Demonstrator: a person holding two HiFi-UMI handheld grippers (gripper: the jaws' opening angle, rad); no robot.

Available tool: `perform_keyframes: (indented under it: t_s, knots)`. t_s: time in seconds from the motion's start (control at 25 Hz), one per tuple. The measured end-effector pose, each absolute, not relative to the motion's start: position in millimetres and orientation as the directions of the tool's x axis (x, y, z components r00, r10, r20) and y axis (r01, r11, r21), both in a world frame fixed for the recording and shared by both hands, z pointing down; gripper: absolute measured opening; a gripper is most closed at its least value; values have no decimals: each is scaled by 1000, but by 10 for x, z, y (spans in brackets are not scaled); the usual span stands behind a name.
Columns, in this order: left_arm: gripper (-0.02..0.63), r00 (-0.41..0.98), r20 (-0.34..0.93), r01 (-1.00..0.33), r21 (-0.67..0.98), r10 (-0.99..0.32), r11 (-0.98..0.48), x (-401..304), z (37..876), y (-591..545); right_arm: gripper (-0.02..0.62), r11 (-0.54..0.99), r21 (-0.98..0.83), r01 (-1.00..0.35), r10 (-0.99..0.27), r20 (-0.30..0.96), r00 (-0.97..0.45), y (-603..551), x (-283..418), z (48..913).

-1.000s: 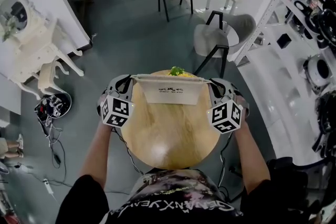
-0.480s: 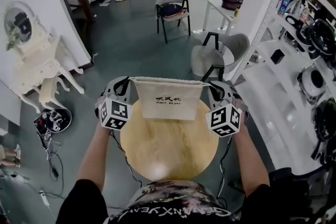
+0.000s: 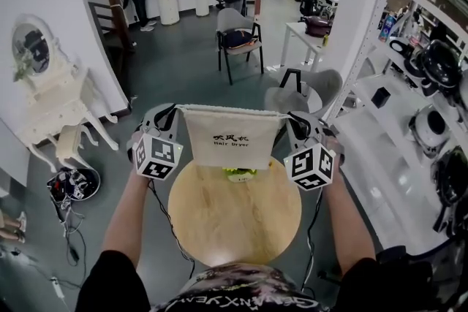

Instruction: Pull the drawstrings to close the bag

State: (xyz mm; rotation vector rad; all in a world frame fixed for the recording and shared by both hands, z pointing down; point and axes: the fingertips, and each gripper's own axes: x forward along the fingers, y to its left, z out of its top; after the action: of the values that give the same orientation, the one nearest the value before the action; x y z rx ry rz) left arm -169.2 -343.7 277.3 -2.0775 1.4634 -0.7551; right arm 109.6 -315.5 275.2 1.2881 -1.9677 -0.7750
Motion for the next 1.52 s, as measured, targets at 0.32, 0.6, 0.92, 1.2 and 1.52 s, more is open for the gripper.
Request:
perform_keyframes:
  t_s: [0.32,0.6,0.92,1.2,1.52]
  knots:
    - [20,269,115,-673,-687,-956,-273,-1684,2450,-3479,2,307,787,-534,-938,155,-310,-3193,1100,2467]
    - [20,268,72,-668,-704,-961,-240,-1679,2128,-3551,2,270,804,-529,-944,112,-311,-3260,1110,2161]
    - [20,263,45,-669,-712,-964,-216,-1676,1917,-3624,2,243,815,-526,-948,84,-308,-3344,1116,1943]
    - [20,247,18,-691,-697,-969,-189,-1754,1825,-3630,2,237,811,-535,-947,71,-313,-3364,1068,1857]
    - [20,228,-14,-726,-668,-974,-161,-1814,1735,-3623,2,231,775,-588,-951,53,-305,-3400,1126,1768]
